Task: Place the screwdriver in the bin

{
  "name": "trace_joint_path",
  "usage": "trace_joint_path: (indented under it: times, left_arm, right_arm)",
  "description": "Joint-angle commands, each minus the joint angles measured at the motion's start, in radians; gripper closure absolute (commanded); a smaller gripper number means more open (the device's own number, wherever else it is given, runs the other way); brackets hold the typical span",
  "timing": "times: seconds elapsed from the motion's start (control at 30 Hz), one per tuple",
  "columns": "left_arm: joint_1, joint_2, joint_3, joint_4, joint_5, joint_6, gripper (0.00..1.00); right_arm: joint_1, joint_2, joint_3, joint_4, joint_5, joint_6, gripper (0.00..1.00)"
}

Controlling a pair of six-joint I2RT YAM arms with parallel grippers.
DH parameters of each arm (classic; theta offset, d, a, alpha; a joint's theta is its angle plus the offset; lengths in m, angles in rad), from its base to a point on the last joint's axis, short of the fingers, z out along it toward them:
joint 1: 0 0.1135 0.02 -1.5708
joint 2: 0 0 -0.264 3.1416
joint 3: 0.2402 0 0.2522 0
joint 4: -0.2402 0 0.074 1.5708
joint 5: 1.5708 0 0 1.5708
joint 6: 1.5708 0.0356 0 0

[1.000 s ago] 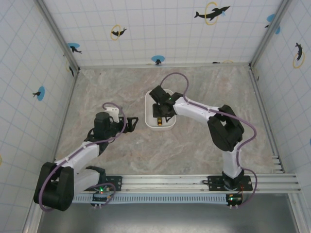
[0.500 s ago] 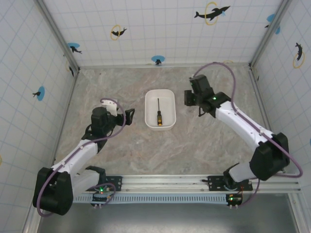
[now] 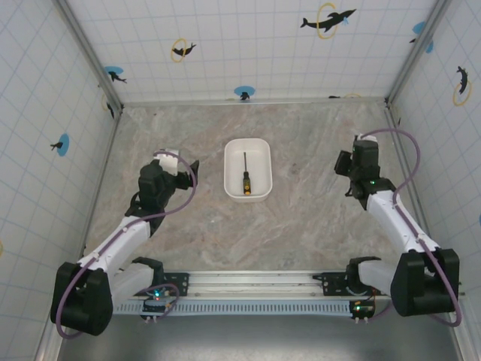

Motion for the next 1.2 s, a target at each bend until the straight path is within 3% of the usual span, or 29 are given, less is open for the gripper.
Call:
trace_joint_path:
  times: [0.0, 0.13, 0.5, 0.83, 1.17]
  left_arm:
    - [-0.004, -0.005, 0.000, 0.060, -0.064, 0.054, 0.02]
    - [-0.002, -0.008, -0.014, 0.075, -0.094, 0.080, 0.02]
    - [0.053, 0.020, -0.067, 0.183, -0.070, 0.083, 0.02]
    - [0.154, 0.070, -0.132, 0.349, 0.025, 0.060, 0.02]
    - [0.206, 0.181, -0.149, 0.461, 0.049, 0.049, 0.02]
  right_arm:
    - [-0.039, -0.057, -0.093, 0.210, -0.004, -0.011, 0.38]
    - [-0.084, -0.107, -0.223, 0.374, -0.019, -0.020, 0.38]
    - [-0.114, -0.171, -0.348, 0.553, 0.045, -0.072, 0.38]
    - [-0.114, -0.126, -0.420, 0.726, 0.052, -0.085, 0.38]
    - [-0.114, 0.004, -0.454, 0.894, 0.070, -0.095, 0.38]
